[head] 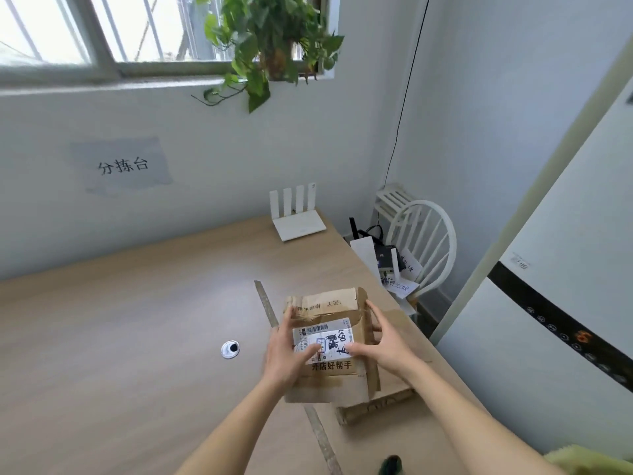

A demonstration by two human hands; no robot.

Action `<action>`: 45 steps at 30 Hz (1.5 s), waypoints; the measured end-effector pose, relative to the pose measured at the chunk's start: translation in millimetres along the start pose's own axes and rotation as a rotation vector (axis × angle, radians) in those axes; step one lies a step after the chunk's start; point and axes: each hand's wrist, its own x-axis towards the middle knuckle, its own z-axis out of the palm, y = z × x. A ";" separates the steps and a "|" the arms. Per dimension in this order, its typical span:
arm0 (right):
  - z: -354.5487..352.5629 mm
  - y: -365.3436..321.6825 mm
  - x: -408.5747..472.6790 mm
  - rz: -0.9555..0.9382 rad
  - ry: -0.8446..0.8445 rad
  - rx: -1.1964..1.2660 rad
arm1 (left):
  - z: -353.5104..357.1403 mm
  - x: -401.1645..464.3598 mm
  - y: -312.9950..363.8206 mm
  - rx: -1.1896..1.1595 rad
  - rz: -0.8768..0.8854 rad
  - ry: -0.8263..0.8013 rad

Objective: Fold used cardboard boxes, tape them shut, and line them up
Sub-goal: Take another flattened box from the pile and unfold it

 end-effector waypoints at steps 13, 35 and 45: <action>144.4 -73.0 -111.9 -0.344 -0.140 -0.174 | -157.1 -138.0 -66.9 -0.213 -0.074 0.211; 245.1 77.1 -119.8 -0.204 -0.156 -0.193 | -102.9 -242.6 -205.3 0.233 -0.180 0.062; 234.0 75.5 -131.0 -0.334 -0.077 -0.352 | -79.9 -238.0 -205.6 0.249 -0.300 0.092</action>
